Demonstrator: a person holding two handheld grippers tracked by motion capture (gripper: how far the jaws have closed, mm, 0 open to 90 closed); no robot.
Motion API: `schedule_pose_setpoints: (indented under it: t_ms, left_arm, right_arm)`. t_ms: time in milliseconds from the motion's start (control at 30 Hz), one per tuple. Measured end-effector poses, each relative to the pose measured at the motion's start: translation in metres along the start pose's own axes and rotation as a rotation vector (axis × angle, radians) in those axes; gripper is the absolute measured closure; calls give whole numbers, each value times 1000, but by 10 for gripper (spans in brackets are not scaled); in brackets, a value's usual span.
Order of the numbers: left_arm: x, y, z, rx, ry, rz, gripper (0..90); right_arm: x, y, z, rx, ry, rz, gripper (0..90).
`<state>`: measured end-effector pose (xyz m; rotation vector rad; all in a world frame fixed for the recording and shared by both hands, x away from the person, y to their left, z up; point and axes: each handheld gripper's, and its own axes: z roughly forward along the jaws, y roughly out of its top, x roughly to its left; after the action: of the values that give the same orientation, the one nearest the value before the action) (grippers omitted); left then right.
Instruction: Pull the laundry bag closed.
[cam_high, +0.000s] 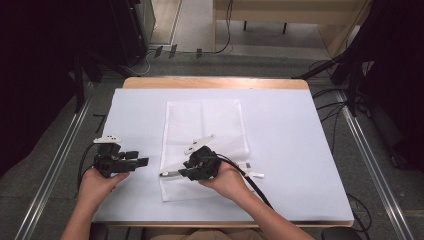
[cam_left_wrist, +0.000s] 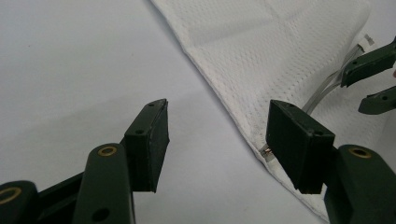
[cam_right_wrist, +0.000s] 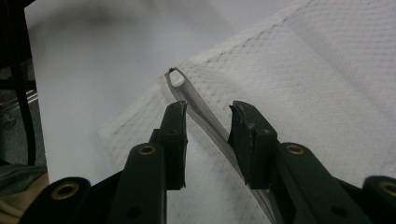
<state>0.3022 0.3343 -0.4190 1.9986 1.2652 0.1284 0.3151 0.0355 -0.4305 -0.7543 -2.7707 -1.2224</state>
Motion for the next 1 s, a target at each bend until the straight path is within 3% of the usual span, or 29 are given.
schedule_pose_setpoints:
  t_ms: [133, 300, 533, 767, 867, 1000]
  left_arm:
    - [0, 0, 0, 2, -1, -2, 400]
    - [0, 0, 0, 2, -2, -2, 400]
    - [1, 0, 0, 1, -11, -10, 420]
    - [1, -1, 0, -1, -10, -15, 422]
    - [2, -1, -1, -17, 17, -13, 413]
    - [5, -2, -3, -29, 13, -43, 418]
  right_arm:
    - [2, 1, 7, -2, 6, 6, 687]
    - [8, 5, 23, 5, 53, 24, 705]
    - [15, 4, 37, 30, 56, -5, 724]
    - [18, 6, 47, 38, 72, 7, 736]
    - [18, 8, 51, 35, 75, 13, 738]
    - [15, 10, 52, 29, 75, 28, 731]
